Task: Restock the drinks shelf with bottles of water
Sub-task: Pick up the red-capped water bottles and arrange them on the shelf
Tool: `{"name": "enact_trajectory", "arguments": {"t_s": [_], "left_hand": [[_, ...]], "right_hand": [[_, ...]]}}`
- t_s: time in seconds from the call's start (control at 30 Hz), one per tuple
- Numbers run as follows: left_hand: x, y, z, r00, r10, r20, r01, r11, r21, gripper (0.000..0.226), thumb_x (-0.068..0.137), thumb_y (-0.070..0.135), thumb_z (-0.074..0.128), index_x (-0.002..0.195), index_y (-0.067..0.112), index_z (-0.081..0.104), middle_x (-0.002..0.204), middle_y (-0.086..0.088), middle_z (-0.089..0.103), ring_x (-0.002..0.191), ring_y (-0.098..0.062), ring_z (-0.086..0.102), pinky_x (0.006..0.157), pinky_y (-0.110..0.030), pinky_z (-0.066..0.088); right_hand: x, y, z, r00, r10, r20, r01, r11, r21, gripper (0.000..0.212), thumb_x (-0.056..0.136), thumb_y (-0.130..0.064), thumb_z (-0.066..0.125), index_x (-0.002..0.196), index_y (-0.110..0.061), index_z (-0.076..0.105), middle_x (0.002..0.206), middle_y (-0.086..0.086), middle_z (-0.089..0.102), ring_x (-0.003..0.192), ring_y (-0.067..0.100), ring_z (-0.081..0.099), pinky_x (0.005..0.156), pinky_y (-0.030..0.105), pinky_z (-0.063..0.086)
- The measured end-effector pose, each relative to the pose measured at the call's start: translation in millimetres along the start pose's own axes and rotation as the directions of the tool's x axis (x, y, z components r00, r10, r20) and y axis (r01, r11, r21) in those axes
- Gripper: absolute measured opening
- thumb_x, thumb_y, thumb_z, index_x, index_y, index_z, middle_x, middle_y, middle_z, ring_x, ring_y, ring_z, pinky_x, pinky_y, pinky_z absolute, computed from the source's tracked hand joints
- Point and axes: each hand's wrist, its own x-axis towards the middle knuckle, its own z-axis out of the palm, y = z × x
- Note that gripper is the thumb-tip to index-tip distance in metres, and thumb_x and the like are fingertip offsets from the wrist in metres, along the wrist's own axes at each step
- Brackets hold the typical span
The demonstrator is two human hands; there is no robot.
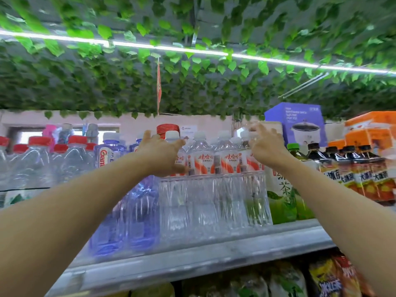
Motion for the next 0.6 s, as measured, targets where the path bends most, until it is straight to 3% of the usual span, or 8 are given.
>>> {"name": "enact_trajectory", "arguments": {"t_s": [0.13, 0.23, 0.37, 0.5, 0.6], "left_hand": [[0.0, 1.5, -2.2, 0.998, -0.060, 0.004, 0.060, 0.996, -0.065, 0.081, 0.080, 0.075, 0.039, 0.146, 0.037, 0.011, 0.131, -0.011, 0.054, 0.128, -0.033, 0.039, 0.110, -0.053, 0.014], [1.2, 7.7, -6.2, 0.978, -0.124, -0.167, 0.116, 0.992, -0.055, 0.088, 0.073, 0.082, 0.036, 0.143, 0.035, 0.011, 0.127, -0.018, 0.041, 0.120, -0.034, 0.037, 0.103, -0.049, 0.025], [8.5, 26.1, -13.0, 0.963, -0.075, -0.257, 0.069, 0.997, -0.033, 0.084, 0.076, 0.079, 0.036, 0.144, 0.036, 0.012, 0.134, -0.019, 0.034, 0.123, -0.035, 0.033, 0.106, -0.048, 0.022], [15.0, 47.5, -13.0, 0.991, -0.040, -0.132, 0.037, 0.999, -0.026, 0.082, 0.078, 0.078, 0.032, 0.145, 0.038, 0.010, 0.132, -0.021, 0.045, 0.127, -0.036, 0.034, 0.109, -0.049, 0.015], [18.7, 52.4, -6.1, 0.997, -0.020, -0.074, 0.018, 0.999, -0.027, 0.077, 0.081, 0.074, 0.036, 0.145, 0.037, 0.014, 0.132, -0.016, 0.051, 0.130, -0.035, 0.033, 0.111, -0.052, 0.008]], "right_hand": [[-6.4, 15.8, -4.0, 1.000, -0.004, 0.010, 0.002, 0.976, 0.216, 0.038, 0.096, -0.013, 0.041, 0.134, -0.013, 0.040, 0.126, 0.013, 0.047, 0.111, 0.031, 0.048, 0.095, 0.045, 0.040], [-12.0, 14.9, -7.8, 0.995, 0.025, 0.093, -0.061, 0.909, 0.413, 0.042, 0.098, -0.024, 0.047, 0.137, -0.012, 0.037, 0.127, 0.009, 0.045, 0.093, 0.017, 0.056, 0.079, 0.034, 0.050], [-16.7, 13.2, -2.1, 0.982, -0.033, 0.184, -0.026, 0.950, 0.311, 0.062, 0.092, -0.030, 0.059, 0.143, -0.011, 0.029, 0.142, 0.012, 0.040, 0.107, 0.022, 0.054, 0.090, 0.032, 0.045], [-15.4, 15.6, 4.7, 0.992, -0.051, 0.118, 0.019, 0.965, 0.262, 0.069, 0.088, -0.030, 0.064, 0.144, -0.011, 0.027, 0.147, 0.010, 0.036, 0.127, 0.028, 0.043, 0.103, 0.039, 0.038], [-13.8, 15.0, 7.5, 0.993, -0.053, 0.110, 0.023, 0.966, 0.258, 0.070, 0.087, -0.028, 0.065, 0.144, -0.009, 0.027, 0.146, 0.012, 0.038, 0.126, 0.028, 0.045, 0.099, 0.037, 0.040]]}}
